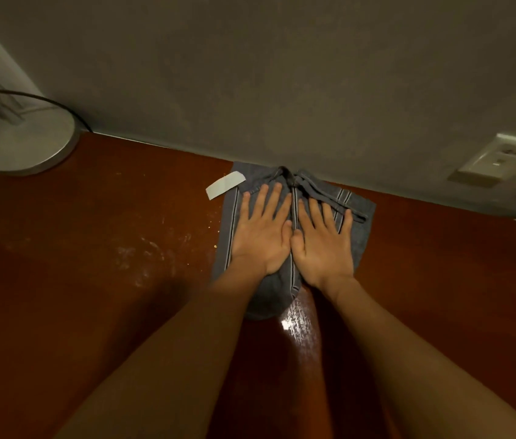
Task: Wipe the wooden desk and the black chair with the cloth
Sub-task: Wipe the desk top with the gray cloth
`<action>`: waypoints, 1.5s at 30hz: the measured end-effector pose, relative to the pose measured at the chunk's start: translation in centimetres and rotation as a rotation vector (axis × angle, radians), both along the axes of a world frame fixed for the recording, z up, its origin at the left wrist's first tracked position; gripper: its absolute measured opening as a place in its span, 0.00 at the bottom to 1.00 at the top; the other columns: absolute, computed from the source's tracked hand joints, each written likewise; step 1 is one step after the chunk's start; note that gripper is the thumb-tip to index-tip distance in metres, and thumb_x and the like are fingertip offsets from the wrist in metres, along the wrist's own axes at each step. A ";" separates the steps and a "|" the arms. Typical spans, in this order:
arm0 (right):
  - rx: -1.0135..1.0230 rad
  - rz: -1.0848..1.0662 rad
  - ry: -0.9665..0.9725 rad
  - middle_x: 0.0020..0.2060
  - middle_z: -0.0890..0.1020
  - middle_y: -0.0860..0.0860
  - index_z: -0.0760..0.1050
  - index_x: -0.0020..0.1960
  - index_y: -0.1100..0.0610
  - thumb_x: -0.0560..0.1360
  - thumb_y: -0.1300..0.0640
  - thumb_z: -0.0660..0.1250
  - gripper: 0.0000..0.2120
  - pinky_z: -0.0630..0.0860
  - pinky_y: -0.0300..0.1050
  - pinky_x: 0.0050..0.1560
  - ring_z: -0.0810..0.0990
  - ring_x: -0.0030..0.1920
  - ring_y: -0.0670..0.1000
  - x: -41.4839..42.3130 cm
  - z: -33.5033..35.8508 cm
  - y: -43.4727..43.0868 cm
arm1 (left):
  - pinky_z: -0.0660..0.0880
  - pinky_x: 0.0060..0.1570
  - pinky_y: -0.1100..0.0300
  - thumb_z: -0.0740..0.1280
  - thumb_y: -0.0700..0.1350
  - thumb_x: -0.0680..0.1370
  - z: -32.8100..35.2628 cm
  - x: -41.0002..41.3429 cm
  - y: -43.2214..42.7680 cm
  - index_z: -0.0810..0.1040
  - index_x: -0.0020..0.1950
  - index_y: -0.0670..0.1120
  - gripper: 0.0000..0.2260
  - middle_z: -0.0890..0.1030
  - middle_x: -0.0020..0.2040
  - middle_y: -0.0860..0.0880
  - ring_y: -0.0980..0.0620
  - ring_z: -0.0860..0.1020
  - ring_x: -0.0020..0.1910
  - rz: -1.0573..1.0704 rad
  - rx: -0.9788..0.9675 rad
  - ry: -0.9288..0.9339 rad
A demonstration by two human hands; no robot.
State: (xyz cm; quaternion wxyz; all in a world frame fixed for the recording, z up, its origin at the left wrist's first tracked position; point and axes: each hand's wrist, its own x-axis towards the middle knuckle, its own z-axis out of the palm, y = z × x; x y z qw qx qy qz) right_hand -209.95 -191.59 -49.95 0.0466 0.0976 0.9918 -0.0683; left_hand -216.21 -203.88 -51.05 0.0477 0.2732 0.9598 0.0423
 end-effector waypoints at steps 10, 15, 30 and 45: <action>0.012 -0.108 -0.004 0.81 0.53 0.53 0.48 0.81 0.52 0.81 0.45 0.38 0.30 0.42 0.68 0.76 0.50 0.81 0.55 7.6 0.0 -6.9 | 0.40 0.77 0.42 0.36 0.54 0.83 0.1 6.1 -6.2 0.43 0.82 0.47 0.28 0.40 0.82 0.47 0.47 0.36 0.80 -0.157 0.037 0.001; 0.022 -0.099 -0.020 0.80 0.54 0.53 0.51 0.81 0.53 0.82 0.45 0.40 0.29 0.44 0.70 0.76 0.51 0.80 0.57 9.9 0.2 -10.2 | 0.42 0.78 0.43 0.38 0.53 0.84 0.2 8.6 -9.6 0.45 0.82 0.46 0.27 0.41 0.82 0.48 0.49 0.36 0.80 -0.163 0.072 0.008; 0.031 -0.082 -0.064 0.80 0.54 0.54 0.52 0.81 0.55 0.82 0.45 0.40 0.30 0.43 0.71 0.75 0.49 0.80 0.57 10.1 0.0 -12.4 | 0.47 0.79 0.43 0.44 0.52 0.85 0.1 9.0 -12.2 0.51 0.82 0.47 0.25 0.47 0.83 0.49 0.49 0.42 0.81 -0.153 0.059 -0.026; -0.156 0.300 -0.293 0.78 0.31 0.53 0.32 0.80 0.53 0.75 0.31 0.50 0.46 0.29 0.59 0.76 0.28 0.78 0.54 16.4 4.5 -9.3 | 0.42 0.78 0.50 0.53 0.61 0.81 3.2 21.5 -19.4 0.55 0.81 0.48 0.31 0.46 0.82 0.52 0.54 0.41 0.81 -0.056 0.160 -0.267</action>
